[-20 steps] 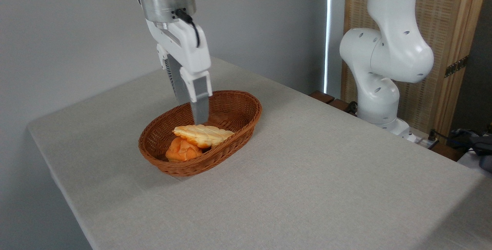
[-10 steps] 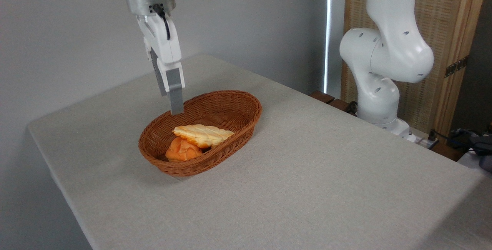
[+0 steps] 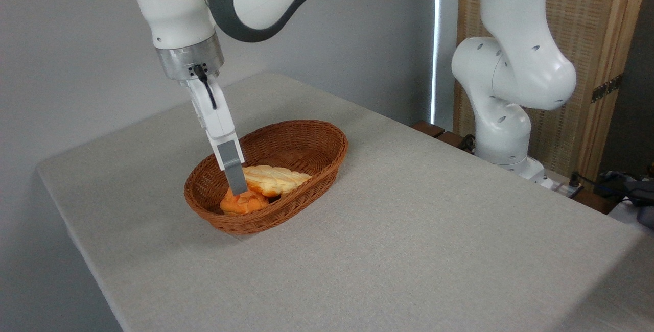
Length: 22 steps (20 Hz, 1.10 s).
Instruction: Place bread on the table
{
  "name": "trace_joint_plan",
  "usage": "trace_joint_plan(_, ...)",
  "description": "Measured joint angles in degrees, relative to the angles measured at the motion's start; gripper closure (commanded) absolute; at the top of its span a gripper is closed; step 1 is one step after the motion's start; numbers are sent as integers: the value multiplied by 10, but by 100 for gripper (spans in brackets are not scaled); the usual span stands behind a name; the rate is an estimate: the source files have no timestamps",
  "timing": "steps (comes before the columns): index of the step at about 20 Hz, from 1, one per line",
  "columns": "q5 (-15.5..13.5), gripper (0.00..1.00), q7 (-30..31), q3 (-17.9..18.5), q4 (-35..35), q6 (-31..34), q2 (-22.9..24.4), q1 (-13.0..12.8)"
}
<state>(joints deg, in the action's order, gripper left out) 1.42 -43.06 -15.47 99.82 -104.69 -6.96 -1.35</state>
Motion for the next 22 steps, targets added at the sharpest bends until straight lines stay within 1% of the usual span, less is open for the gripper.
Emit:
trace_joint_plan(8, 0, 0, 14, -1, 6, 8, -8, -14)
trace_joint_plan(13, 0, 0, 18, -1, 11, 36, -10, -15)
trace_joint_plan(15, 0, 3, 18, -1, 11, 38, -10, -15)
trace_joint_plan(18, 0, 43, 18, -1, 12, 38, -12, -15)
trace_joint_plan(19, 0, 52, 18, -1, 13, 38, -14, -16)
trace_joint_plan(22, 0, 59, 18, -1, 14, 38, -18, -22)
